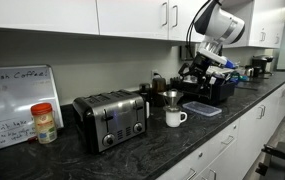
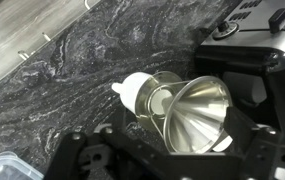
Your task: Remove the filter from the top of the cup
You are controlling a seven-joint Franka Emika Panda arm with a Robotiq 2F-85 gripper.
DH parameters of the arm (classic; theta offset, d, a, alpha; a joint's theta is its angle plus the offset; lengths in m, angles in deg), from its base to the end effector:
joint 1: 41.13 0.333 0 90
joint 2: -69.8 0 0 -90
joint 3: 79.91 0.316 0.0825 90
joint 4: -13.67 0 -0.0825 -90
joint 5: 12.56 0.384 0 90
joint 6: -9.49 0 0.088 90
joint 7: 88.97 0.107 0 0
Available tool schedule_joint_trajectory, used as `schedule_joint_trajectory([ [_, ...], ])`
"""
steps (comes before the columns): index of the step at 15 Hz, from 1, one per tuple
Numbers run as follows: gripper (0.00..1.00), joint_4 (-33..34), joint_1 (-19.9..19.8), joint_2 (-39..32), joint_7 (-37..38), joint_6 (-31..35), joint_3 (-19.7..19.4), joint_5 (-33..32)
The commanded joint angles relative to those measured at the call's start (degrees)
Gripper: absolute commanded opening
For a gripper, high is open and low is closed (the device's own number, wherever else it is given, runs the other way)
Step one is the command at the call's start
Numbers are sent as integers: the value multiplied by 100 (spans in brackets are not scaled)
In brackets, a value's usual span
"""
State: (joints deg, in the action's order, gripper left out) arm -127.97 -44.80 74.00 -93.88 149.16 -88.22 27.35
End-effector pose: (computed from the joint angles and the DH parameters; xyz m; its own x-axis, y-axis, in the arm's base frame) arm 0.4622 -0.0964 0.3237 0.7988 -0.5997 -0.0489 -0.5543 -0.7018 -0.4475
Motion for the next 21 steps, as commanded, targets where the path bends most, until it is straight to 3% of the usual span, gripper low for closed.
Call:
schedule_joint_trajectory([
  [1, 100, -147, -52, -39, -622, 85, -5, 737],
  [5, 100, -156, -59, -216, -858, 310, 37, 1082],
  [16, 100, 235, 26, -968, -934, 1049, 406, 1180],
  [21, 100, 499, 27, -1187, -1283, 1023, 438, 1927],
])
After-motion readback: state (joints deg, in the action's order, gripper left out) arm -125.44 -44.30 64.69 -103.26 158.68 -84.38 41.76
